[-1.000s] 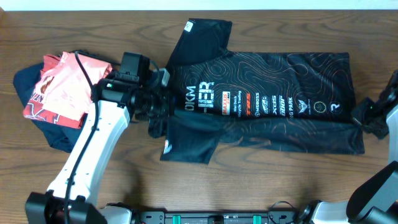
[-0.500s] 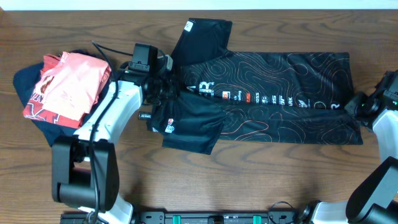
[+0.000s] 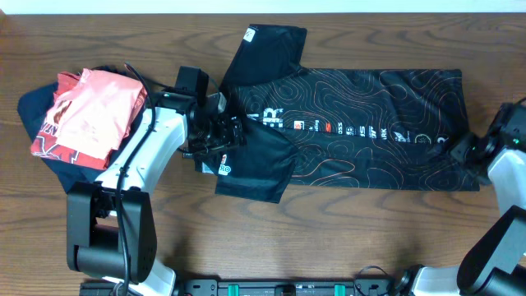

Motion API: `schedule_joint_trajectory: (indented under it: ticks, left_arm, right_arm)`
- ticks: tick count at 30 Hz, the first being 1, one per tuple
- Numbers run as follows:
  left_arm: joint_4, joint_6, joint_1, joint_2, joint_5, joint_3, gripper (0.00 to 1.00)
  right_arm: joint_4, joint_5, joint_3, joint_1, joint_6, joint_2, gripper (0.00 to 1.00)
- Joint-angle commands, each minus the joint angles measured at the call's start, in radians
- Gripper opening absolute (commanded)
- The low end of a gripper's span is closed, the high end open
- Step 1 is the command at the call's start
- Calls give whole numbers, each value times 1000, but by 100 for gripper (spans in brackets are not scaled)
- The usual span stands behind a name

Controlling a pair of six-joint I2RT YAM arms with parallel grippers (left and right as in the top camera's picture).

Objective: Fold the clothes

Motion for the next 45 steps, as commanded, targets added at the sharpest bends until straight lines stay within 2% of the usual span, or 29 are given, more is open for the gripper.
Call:
schedule_joint_trajectory:
  ticks: [1,7,13,15,19,22,23,27,28,33,37,40,45]
  left_arm:
    - [-13,66,-8,-20,-6,-18,80]
    - [2,75,-37,-19,-146,-103,80]
    - [34,75,-39,-18,-153,-189,80]
    - [36,74,-39,-18,-152,-209,77]
    - [48,74,-39,-18,-151,-248,52]
    - [64,75,-39,-18,-116,-272,50]
    - [67,75,-39,-18,-108,-277,46]
    - [76,75,-39,-18,-107,-280,11]
    - [79,75,-39,-18,-107,-280,6]
    - [96,75,-39,-18,-98,-273,6]
    - [110,107,-37,-39,44,-198,6]
    - [189,113,-31,-68,144,-109,6]
    - [347,32,-1,-95,151,30,6]
  right_arm:
    - [23,79,-80,-3,48,-10,57]
    - [61,79,-175,-4,93,-10,55]
    - [56,78,-187,-4,93,-10,54]
    - [56,78,-187,-4,92,-10,54]
    - [57,79,-187,-4,93,-10,53]
    - [57,79,-187,-4,93,-10,53]
    - [57,78,-187,-4,93,-10,53]
    - [56,79,-187,-4,92,-10,53]
    - [56,79,-187,-4,92,-10,53]
    - [54,79,-187,-4,93,-10,52]
    - [55,79,-187,-4,93,-10,53]
    - [57,79,-187,-4,93,-10,52]
    - [57,79,-187,-4,92,-10,53]
